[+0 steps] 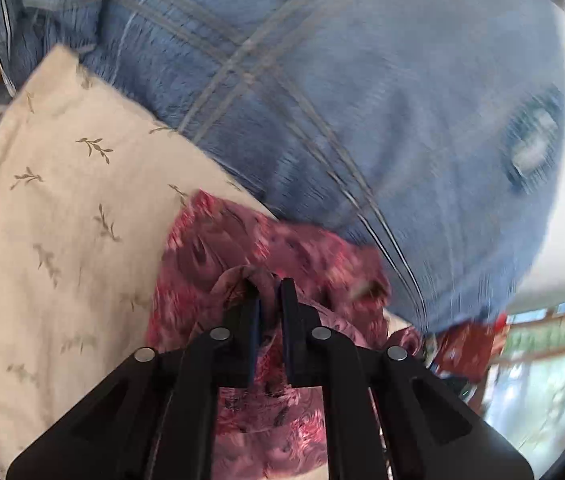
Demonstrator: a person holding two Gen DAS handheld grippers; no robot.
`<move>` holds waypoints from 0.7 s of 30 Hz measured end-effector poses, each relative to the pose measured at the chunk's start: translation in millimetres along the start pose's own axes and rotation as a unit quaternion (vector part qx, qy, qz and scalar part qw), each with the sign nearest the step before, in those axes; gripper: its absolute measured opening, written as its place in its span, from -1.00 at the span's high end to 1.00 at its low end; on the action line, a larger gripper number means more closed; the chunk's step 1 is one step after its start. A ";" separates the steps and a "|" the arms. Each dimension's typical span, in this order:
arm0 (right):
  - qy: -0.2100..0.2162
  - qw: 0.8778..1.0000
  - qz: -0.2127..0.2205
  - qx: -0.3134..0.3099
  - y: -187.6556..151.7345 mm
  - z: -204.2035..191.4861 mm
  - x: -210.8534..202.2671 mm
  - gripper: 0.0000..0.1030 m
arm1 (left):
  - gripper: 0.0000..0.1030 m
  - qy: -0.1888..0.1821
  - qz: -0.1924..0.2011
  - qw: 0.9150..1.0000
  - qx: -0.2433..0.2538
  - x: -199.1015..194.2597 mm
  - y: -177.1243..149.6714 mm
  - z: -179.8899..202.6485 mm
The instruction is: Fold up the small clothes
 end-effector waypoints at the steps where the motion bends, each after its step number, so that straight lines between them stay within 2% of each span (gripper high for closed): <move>1: -0.005 1.000 0.000 0.024 3.5 8.4 6.6 0.80 | 0.88 0.003 0.005 1.000 -0.013 0.4 6.0 -3.5; 2: -0.009 0.999 -0.001 0.041 5.9 14.9 10.9 0.80 | 0.88 0.005 0.017 1.000 -0.025 -3.4 12.1 -7.1; 4: -0.019 0.998 0.001 0.059 8.5 23.6 13.2 0.78 | 0.81 -0.023 0.035 0.998 -0.037 -18.5 22.2 -9.0; 5: -0.016 0.998 0.001 0.063 10.1 26.1 12.8 0.77 | 0.74 -0.035 0.036 0.998 -0.036 -25.5 23.9 -8.4; 6: -0.017 0.998 0.003 0.061 10.7 26.8 9.7 0.76 | 0.57 -0.037 0.038 0.998 -0.023 -32.8 21.6 -6.2; 7: -0.021 0.998 0.003 0.056 10.4 26.4 5.0 0.75 | 0.34 -0.023 0.043 0.999 0.009 -38.8 15.6 -1.7; 9: -0.032 0.999 0.005 0.033 10.4 25.1 -3.3 0.66 | 0.07 0.025 0.050 0.995 0.081 -42.9 -3.5 6.2; 10: -0.043 0.999 -0.001 0.029 10.2 25.2 -6.7 0.63 | -0.02 0.036 0.045 0.993 0.106 -41.9 -13.2 7.0; 12: -0.059 0.998 0.001 0.019 8.9 27.0 -16.0 0.54 | -0.02 0.038 0.020 0.985 0.167 -37.4 -40.7 7.4; 13: -0.058 0.998 0.004 0.020 7.9 28.6 -21.9 0.50 | -0.03 0.035 0.005 0.980 0.197 -34.8 -55.4 6.5; 15: -0.057 0.998 0.006 0.016 4.9 31.0 -31.3 0.32 | -0.06 0.041 -0.019 0.962 0.270 -28.0 -86.7 6.2; 17: -0.073 0.997 -0.010 -0.005 1.1 30.0 -32.6 0.24 | -0.06 0.075 -0.020 0.943 0.323 -18.4 -102.9 10.1; 19: -0.107 0.993 -0.042 -0.033 -3.7 29.3 -24.6 0.24 | -0.06 0.124 -0.016 0.923 0.364 -1.7 -112.3 17.0; 21: -0.124 0.990 -0.063 -0.037 -7.6 31.0 -14.0 0.24 | -0.06 0.158 -0.005 0.914 0.375 14.0 -107.7 28.5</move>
Point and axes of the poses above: each gripper's, at about its wrist camera, not at the fingertips, and x roughly the way its jaws point, z to its right, y to its top, the point moved 3 cm from there along x, roughly the way its jaws point, and after that the axes turned 6 degrees about -x, right-handed, at the moved point
